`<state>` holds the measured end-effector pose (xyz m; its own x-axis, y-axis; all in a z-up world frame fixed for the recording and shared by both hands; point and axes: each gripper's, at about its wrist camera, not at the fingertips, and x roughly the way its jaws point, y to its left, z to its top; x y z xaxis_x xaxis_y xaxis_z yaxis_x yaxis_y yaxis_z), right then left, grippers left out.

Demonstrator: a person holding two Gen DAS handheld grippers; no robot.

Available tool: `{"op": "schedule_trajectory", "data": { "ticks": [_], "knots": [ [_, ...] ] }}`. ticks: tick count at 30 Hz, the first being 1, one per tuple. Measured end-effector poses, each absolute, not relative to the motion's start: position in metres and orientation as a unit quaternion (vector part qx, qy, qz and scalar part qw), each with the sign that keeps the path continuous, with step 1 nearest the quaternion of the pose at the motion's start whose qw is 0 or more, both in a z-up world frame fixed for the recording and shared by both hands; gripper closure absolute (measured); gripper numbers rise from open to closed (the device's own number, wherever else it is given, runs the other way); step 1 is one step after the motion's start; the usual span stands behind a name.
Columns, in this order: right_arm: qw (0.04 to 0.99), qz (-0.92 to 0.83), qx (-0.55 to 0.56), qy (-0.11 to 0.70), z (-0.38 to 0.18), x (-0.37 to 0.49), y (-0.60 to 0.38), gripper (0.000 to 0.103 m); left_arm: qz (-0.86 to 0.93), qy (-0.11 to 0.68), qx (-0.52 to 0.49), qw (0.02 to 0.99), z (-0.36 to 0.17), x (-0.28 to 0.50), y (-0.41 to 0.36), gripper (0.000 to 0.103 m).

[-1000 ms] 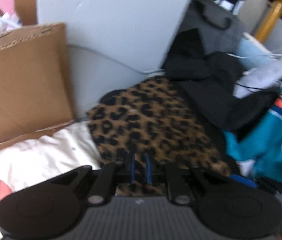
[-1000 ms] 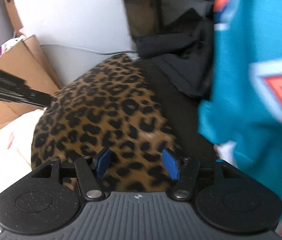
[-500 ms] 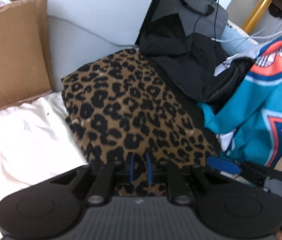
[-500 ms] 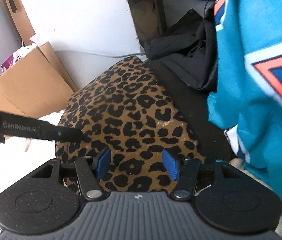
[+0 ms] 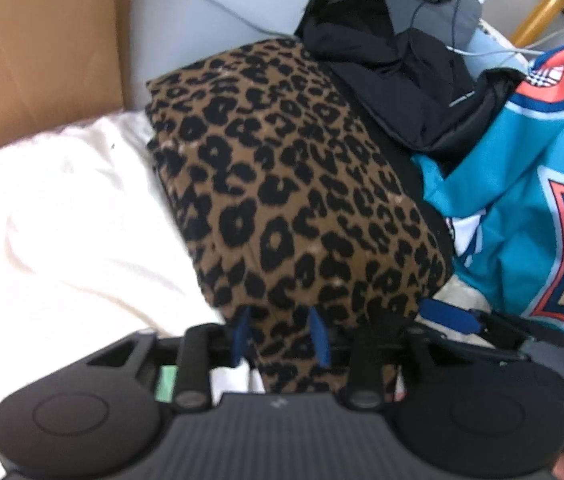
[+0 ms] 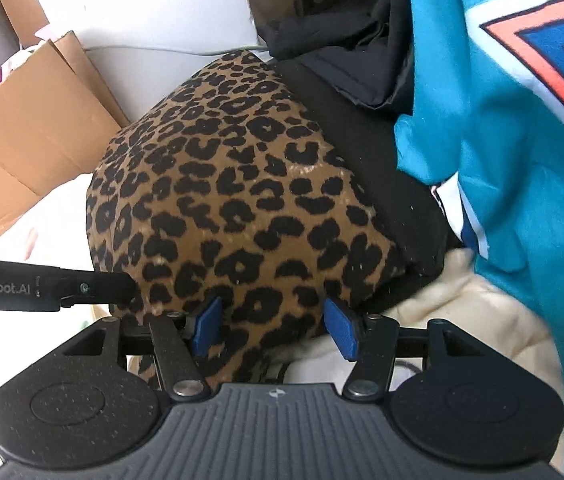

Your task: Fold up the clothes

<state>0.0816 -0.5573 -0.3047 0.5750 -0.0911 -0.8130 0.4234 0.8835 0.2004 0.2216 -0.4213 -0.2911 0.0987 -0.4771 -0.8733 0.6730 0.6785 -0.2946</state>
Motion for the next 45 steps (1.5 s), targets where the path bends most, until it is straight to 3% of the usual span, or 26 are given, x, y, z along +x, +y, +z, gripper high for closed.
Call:
{"op": "schedule_trajectory", "data": {
  "ticks": [1, 9, 13, 16, 24, 45],
  "knots": [
    [0.866, -0.150, 0.190, 0.437, -0.303, 0.080, -0.556, 0.040, -0.389, 0.549, 0.093, 0.734, -0.290, 0.221, -0.420, 0.051],
    [0.860, -0.169, 0.204, 0.436, -0.270, 0.085, -0.559, 0.037, -0.385, 0.549, 0.141, 0.728, -0.264, 0.220, -0.403, 0.022],
    [0.856, -0.172, 0.214, 0.438, -0.252, 0.087, -0.564, 0.016, -0.368, 0.550, 0.147, 0.735, -0.244, 0.227, -0.394, 0.014],
    [0.845, -0.183, 0.239, 0.442, -0.242, 0.087, -0.569, 0.009, -0.358, 0.549, 0.152, 0.740, -0.227, 0.227, -0.386, 0.008],
    [0.796, -0.176, 0.278, 0.509, -0.217, 0.078, -0.552, 0.006, -0.340, 0.576, 0.170, 0.724, -0.184, 0.217, -0.352, 0.005],
    [0.821, -0.120, 0.268, 0.490, -0.036, 0.058, -0.487, 0.006, -0.248, 0.578, 0.128, 0.767, 0.002, 0.205, -0.232, 0.001]
  ]
}}
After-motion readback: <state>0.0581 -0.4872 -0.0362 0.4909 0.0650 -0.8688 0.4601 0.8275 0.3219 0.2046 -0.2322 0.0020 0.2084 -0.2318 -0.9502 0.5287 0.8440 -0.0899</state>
